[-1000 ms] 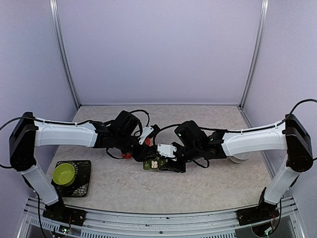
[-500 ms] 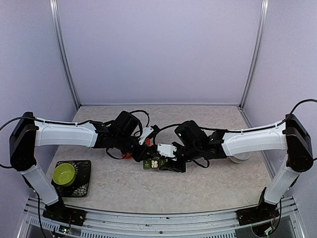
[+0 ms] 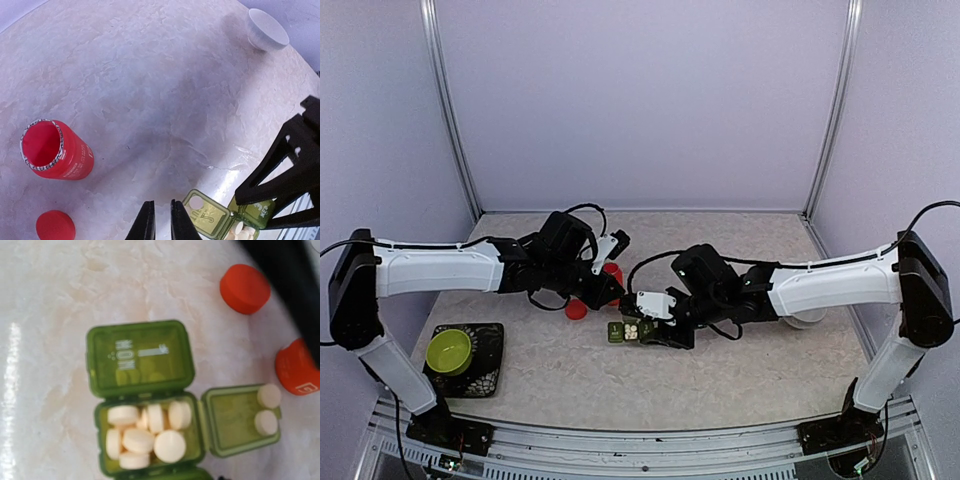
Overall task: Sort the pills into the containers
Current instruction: Adjust the pill at the center of the board.
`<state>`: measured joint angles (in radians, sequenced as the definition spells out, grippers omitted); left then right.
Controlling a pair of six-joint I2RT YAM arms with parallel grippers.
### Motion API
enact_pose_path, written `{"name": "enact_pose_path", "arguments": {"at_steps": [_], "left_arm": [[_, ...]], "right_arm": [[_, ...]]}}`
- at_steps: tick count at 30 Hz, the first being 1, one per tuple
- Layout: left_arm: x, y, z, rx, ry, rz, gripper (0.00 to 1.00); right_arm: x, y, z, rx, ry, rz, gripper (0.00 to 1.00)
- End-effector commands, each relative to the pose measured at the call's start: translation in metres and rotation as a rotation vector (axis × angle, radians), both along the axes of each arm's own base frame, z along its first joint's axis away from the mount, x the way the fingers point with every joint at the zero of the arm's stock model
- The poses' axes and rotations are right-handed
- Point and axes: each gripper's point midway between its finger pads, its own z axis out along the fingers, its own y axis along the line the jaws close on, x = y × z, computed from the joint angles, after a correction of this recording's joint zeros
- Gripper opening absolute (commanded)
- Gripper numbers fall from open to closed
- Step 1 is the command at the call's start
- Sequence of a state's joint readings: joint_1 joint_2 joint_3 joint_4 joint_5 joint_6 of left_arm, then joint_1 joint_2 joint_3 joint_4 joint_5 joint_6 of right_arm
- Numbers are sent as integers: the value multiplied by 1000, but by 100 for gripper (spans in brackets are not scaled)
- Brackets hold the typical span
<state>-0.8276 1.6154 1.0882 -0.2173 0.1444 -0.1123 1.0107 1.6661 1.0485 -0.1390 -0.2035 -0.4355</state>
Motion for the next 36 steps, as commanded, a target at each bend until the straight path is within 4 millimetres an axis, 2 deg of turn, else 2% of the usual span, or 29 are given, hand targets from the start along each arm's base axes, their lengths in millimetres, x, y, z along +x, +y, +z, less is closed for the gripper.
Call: {"name": "enact_pose_path", "arguments": {"at_steps": [1,4,8,12,18,25,36], "left_arm": [[2,-3,18,-52,-33,3,20],[-6,-9,16,-56,-19,-43,32],[-13,-13,3,-35,21,-77,36],[-16,-13,-12,-9,60,-88,37],[-17,-12,-23,-1,99,-84,38],[-10,-6,-28,-17,139,-62,37],[-13,-7,-28,-58,168,-82,32]], "right_arm": [[-6,4,13,19,-13,7,14],[-6,4,13,17,-15,6,14],[-6,5,17,25,-20,7,14],[-5,4,19,27,-23,3,14],[-4,4,20,30,-29,0,14],[-3,4,21,29,-34,-2,14],[-3,4,22,30,-35,-4,14]]}}
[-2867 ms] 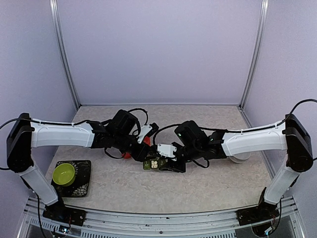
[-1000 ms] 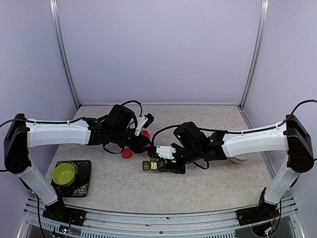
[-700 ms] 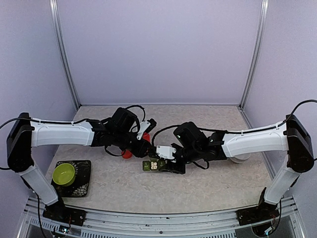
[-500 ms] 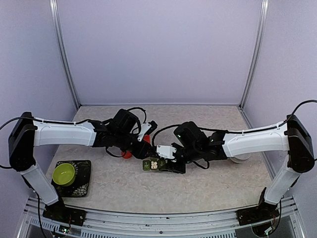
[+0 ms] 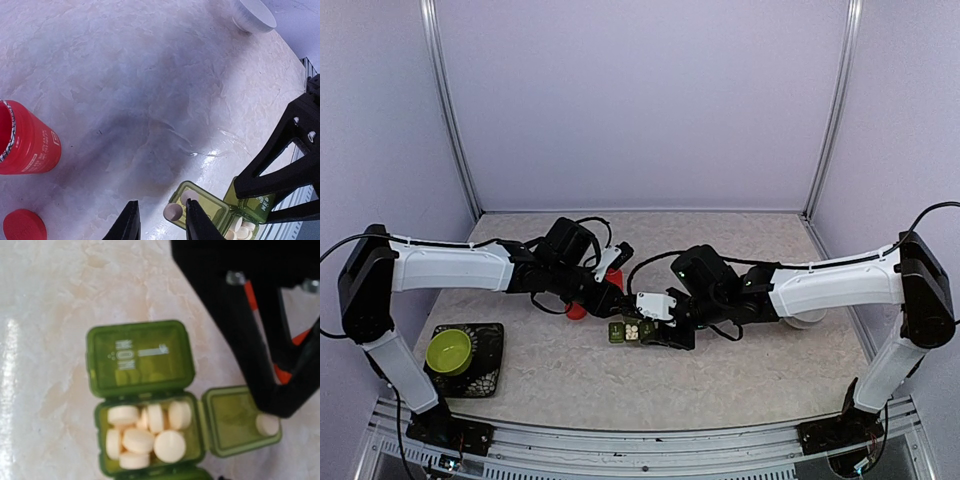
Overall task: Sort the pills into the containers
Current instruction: Adjust the pill at the center of the board.
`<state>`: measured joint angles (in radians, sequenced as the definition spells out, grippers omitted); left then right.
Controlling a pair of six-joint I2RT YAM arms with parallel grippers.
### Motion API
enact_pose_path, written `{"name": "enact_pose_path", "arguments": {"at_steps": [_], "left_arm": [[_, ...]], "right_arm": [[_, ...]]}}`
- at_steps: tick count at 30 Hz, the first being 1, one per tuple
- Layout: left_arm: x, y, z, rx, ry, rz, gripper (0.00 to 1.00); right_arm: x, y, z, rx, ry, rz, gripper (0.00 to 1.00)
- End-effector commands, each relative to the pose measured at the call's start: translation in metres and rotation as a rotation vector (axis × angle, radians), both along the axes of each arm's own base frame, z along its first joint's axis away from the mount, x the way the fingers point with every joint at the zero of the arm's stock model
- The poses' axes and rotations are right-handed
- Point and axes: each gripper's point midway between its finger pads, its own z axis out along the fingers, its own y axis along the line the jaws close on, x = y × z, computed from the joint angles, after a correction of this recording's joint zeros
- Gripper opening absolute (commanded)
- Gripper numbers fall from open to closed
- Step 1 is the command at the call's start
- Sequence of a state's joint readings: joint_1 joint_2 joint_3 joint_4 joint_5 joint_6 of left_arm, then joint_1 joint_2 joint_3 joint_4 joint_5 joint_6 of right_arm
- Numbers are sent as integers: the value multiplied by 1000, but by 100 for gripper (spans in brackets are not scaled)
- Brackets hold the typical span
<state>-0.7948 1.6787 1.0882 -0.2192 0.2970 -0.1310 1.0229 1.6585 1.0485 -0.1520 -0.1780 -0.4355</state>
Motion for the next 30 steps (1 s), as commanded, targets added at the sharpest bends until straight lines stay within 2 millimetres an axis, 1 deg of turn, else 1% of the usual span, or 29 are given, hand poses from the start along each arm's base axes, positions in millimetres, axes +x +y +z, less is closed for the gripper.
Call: {"name": "enact_pose_path", "arguments": {"at_steps": [1,7,16,25,30], "left_arm": [[-4,-2,-4,-33,38,-25,32],[-5,-3,-5,-36,49,-31,31],[-4,-2,-9,-25,53,-25,22],[3,1,-4,-26,34,5,13],[9,4,4,-35,10,33,11]], "right_arm": [[-1,5,22,43,-23,2,14],[0,5,22,41,-27,0,14],[0,6,25,48,-30,3,13],[0,5,24,45,-32,0,13],[1,5,24,42,-34,-4,13]]}}
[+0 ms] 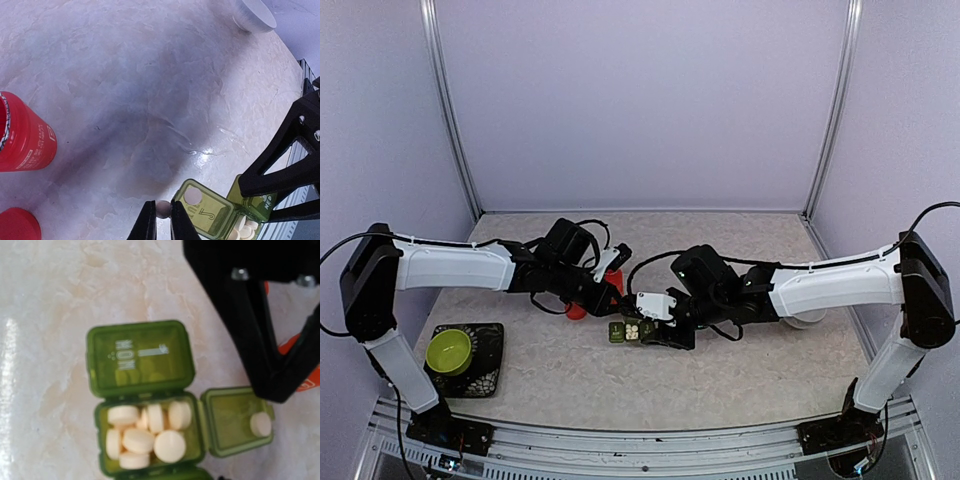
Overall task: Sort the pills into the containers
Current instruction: Adjust the pill at the center of the board.
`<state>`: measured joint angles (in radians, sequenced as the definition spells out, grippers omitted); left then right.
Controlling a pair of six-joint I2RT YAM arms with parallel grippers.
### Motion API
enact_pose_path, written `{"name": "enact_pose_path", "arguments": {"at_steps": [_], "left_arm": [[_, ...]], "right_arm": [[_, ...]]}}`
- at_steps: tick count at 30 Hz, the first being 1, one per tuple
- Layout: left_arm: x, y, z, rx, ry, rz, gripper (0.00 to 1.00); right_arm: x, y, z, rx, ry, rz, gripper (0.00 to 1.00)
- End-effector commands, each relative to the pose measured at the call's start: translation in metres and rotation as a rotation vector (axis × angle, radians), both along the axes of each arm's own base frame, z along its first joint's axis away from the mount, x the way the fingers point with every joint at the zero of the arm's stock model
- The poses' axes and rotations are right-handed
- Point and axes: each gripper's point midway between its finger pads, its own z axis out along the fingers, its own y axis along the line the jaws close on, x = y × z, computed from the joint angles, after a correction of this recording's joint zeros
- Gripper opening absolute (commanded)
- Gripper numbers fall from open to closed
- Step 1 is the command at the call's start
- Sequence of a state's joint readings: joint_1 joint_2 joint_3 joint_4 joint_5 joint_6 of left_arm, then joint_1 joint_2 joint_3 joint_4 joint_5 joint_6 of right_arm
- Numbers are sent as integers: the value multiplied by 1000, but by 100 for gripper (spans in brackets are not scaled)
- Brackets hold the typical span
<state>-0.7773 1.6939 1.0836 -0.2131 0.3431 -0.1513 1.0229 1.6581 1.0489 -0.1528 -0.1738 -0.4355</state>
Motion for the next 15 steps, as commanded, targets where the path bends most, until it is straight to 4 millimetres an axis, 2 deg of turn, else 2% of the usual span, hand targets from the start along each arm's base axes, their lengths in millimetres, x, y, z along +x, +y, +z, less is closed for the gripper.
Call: {"name": "enact_pose_path", "arguments": {"at_steps": [1,9,15], "left_arm": [[11,4,11,-19,-40,38,11],[23,13,27,-40,-84,97,11],[43,28,44,-52,-124,167,12]], "right_arm": [[0,5,24,44,-32,-1,13],[2,4,23,41,-36,-10,13],[3,4,22,37,-40,-17,13]]}}
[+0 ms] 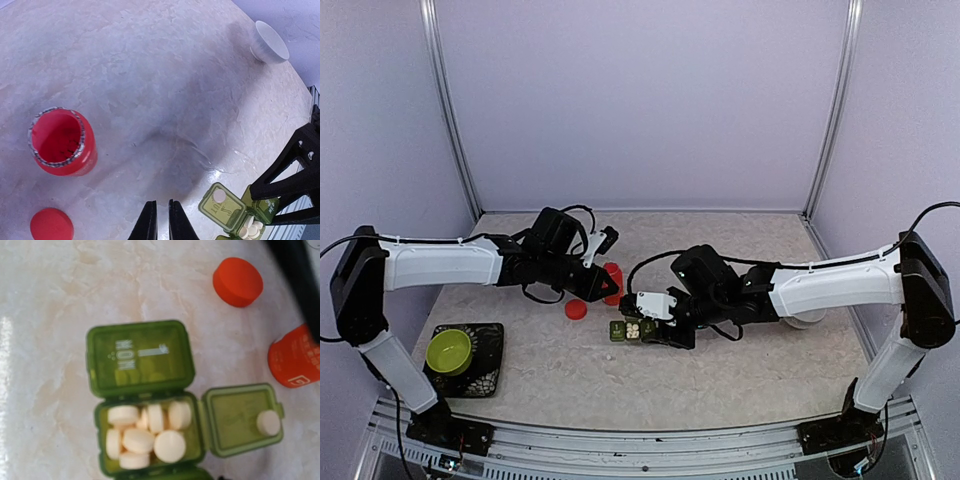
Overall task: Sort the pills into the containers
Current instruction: Adjust the pill at the center of the board.
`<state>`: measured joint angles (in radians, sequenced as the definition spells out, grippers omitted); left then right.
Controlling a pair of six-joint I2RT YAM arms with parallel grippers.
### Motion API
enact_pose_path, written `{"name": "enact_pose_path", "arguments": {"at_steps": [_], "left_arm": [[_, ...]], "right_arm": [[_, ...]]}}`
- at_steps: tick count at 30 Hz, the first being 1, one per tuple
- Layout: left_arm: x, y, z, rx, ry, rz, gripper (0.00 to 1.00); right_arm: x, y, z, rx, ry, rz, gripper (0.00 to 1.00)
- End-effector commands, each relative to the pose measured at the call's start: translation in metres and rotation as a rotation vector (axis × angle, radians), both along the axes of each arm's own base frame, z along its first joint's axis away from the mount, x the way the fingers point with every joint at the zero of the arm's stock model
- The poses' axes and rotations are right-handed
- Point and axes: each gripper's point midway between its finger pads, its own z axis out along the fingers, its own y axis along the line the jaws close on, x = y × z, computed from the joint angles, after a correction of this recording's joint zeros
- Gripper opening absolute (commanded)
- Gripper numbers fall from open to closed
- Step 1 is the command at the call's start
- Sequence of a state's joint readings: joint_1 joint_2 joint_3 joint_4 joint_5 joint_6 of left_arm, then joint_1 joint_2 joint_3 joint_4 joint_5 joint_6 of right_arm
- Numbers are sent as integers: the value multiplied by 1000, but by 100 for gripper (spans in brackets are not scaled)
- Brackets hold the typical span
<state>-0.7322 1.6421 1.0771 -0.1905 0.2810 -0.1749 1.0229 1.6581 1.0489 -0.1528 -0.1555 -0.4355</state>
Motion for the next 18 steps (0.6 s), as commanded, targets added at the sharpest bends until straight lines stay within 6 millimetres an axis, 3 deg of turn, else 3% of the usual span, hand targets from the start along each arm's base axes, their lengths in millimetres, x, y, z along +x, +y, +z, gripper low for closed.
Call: {"name": "enact_pose_path", "arguments": {"at_steps": [1,6,15,18], "left_arm": [[20,12,24,-26,-67,71,12],[24,14,23,-2,-68,79,21],[-19,-20,17,-43,-37,-121,53],[-23,-25,16,-64,-23,-143,56]], "right_arm": [[1,4,23,43,-31,-7,14],[2,4,22,40,-33,-14,13],[0,5,18,36,-21,-4,13],[-1,5,18,35,-16,-2,13]]}}
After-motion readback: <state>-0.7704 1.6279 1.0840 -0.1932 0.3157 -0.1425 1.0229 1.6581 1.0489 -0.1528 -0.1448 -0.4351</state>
